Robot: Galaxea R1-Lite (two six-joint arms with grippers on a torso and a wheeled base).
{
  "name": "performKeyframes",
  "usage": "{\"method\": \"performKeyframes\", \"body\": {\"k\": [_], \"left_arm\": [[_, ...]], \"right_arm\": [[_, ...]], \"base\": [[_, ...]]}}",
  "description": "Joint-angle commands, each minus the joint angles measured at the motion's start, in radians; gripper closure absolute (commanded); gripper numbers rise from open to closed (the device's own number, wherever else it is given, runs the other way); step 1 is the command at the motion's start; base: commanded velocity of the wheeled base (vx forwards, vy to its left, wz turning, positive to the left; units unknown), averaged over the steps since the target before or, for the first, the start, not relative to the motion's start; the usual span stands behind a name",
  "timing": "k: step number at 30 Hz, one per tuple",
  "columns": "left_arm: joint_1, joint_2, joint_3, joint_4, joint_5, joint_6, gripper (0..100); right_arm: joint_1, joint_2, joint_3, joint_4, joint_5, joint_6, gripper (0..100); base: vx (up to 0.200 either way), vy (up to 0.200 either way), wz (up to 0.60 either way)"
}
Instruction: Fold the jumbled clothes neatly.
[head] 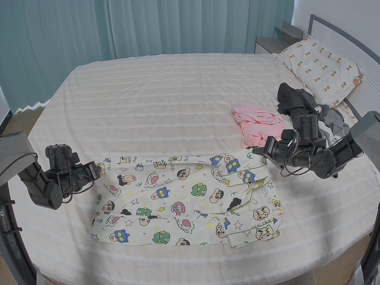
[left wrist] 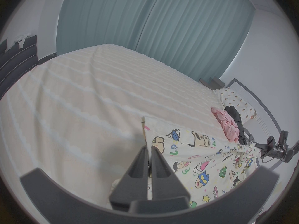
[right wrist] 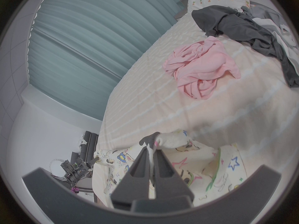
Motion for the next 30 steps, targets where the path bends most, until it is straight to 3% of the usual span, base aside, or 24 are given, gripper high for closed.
{"method": "performKeyframes", "body": {"k": [1,30], "left_arm": [[0.003,-0.044,0.086,-0.025,-0.004,0.000,100],[0.010,0.049,0.313,-0.288,-0.003,0.009,100]], "right_arm": [[0.002,-0.083,0.100,0.001,0.010,-0.028,100],[0.032,-0.218,0.354,0.056,0.021,-0.046,100]], "base": [[0.000,0.000,0.00],[0.000,0.000,0.00]]}}
